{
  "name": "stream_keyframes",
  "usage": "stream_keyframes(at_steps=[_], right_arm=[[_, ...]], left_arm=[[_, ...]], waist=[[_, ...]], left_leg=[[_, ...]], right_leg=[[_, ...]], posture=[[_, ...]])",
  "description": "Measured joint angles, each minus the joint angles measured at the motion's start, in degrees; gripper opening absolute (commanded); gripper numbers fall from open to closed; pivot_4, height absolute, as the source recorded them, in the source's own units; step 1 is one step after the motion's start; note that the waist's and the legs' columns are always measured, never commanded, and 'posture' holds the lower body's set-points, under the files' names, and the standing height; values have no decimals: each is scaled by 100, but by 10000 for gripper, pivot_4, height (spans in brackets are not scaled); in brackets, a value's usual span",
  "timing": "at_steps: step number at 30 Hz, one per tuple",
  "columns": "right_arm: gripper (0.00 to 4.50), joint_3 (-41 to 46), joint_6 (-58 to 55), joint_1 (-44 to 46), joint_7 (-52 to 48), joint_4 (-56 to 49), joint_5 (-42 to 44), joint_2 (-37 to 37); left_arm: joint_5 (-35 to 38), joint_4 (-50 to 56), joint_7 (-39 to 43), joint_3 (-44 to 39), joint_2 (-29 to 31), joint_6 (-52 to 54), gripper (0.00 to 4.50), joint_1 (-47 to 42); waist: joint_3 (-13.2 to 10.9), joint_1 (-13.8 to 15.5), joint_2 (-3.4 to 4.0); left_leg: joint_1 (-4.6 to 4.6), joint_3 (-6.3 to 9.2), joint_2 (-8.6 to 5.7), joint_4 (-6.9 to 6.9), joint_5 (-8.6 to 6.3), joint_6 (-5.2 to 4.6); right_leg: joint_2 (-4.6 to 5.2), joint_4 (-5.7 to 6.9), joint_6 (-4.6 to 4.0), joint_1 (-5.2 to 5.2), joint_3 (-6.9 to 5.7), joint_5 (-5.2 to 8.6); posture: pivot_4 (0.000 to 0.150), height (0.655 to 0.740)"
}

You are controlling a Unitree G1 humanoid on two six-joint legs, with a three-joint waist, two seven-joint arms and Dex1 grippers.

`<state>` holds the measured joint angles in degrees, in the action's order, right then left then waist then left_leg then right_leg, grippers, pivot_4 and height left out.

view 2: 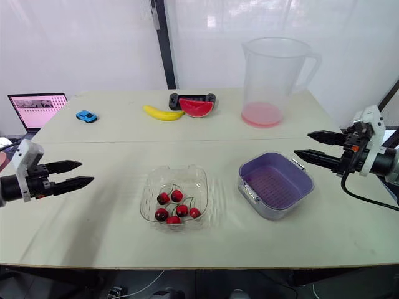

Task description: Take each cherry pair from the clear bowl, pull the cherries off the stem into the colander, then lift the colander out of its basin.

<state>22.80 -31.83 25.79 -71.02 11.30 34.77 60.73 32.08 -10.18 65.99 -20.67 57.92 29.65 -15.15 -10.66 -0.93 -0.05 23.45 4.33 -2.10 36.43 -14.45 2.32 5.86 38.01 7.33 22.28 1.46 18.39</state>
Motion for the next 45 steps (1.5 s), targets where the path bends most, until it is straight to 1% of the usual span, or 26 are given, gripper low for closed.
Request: stream_keyframes(at_steps=[3, 6, 17, 22, 24, 27, 29, 32, 33, 35, 36, 38, 39, 40, 42, 45], right_arm=[[44551, 0, -18, 0, -17, -21, 0, 0], [44551, -5, 21, -16, -34, -98, -14, 4], [44551, 34, 11, -67, 23, -124, -30, 56], [44551, 57, -44, -218, 67, -187, -62, 234], [44551, -24, -115, -392, 103, -542, -156, 365], [44551, -478, -458, -330, 259, -1946, -73, 532], [44551, -694, -677, -202, 374, -2607, -36, 652], [44551, -1093, -849, 327, 692, -3219, 12, 550], [44551, -1273, -998, 551, 712, -3311, 60, 548], [44551, -1776, -1482, 1194, 704, -3394, 201, 519], [44551, -2115, -1789, 1670, 710, -3380, 242, 389], [44551, -2827, -2600, 2840, 795, -3304, 377, -286], [44551, -3235, -3064, 3401, 791, -3285, 468, -586], [44551, -3498, -3372, 3704, 779, -3294, 546, -792], [44551, -4076, -3751, 4090, 769, -3297, 573, -1187], [44551, -4905, -3700, 4266, 935, -3063, 143, -1776]], left_arm=[[-15, -41, 11, 1, -3, -25, 45000, -69], [-22, -171, -116, -12, -164, -142, 45000, -348], [-31, -300, -64, 25, -173, 46, 45000, -553], [-101, -319, -97, 351, -172, 314, 45000, -855], [-151, -327, -55, 539, -162, 424, 45000, -1162], [61, 207, 479, 673, -159, 349, 45000, -1670], [113, 622, 754, 650, -101, 86, 45000, -1519], [70, 761, 798, 646, -134, -37, 45000, -1035], [-94, 730, 726, 691, -145, -213, 45000, -971], [-400, 594, 668, 780, -106, -590, 45000, -932], [-401, 538, 710, 763, -79, -621, 45000, -914], [-140, 573, 931, 639, -52, -484, 45000, -892], [123, 681, 1064, 528, -50, -325, 45000, -839], [335, 781, 1131, 456, -52, -145, 45000, -800], [625, 902, 1149, 222, -33, 180, 45000, -577], [691, 1175, 1177, -34, 39, 309, 45000, 188]], waist=[[0, -11, 0], [0, 4, 0], [1, -8, -2], [1, 2, -2], [-1, 9, -5], [0, -31, -3], [7, -72, 9], [6, -145, 8], [3, -145, 3], [2, -144, 1], [2, -147, 1], [2, -186, 1], [2, -191, 1], [2, -183, 0], [6, -164, -5], [6, -172, -7]], left_leg=[[0, 0, -1, 0, 0, 0], [0, 1, -1, 5, 0, 0], [1, 0, -2, 11, 0, 0], [2, 0, -4, 17, 0, -1], [10, 3, -4, 24, 0, -1], [36, 14, 4, 54, -4, -7], [33, 9, 4, 55, -8, -13], [35, 18, 8, 54, -9, -15], [35, 21, 8, 56, -9, -15], [36, 19, 7, 60, -8, -14], [37, 19, 8, 62, -8, -14], [43, 19, 9, 60, -7, -12], [48, 22, 16, 59, -7, -12], [54, 26, 27, 58, -8, -14], [68, 34, 28, 58, -10, -17], [94, 30, 8, 69, -7, -11]], right_leg=[[-2, 3, 0, 1, 0, 0], [-2, 5, 0, 0, -1, 0], [-3, 8, 0, -1, -1, 0], [-4, 11, 0, -1, -1, 0], [-9, 15, 0, 3, -3, 0], [-21, 19, 0, 17, -3, 0], [-19, 17, 0, 14, 1, 0], [-23, 18, -1, 17, -3, 0], [-25, 18, -1, 16, -4, 0], [-23, 15, -2, 13, -3, 0], [-22, 15, -2, 13, -2, 0], [-23, 20, -2, 26, 1, 0], [-23, 27, -3, 36, -1, 0], [-26, 29, -2, 42, -4, 0], [-26, 28, -3, 51, -14, 0], [-7, 31, -2, 74, -9, -1]], posture=[[1500, 7400], [1500, 7400], [1500, 7400], [1500, 7400], [1500, 7400], [1500, 7400], [1500, 7400], [1500, 7400], [1500, 7400], [1500, 7400], [1500, 7400], [1500, 7400], [1500, 7400], [1500, 7400], [1500, 7400], [1500, 7400]])
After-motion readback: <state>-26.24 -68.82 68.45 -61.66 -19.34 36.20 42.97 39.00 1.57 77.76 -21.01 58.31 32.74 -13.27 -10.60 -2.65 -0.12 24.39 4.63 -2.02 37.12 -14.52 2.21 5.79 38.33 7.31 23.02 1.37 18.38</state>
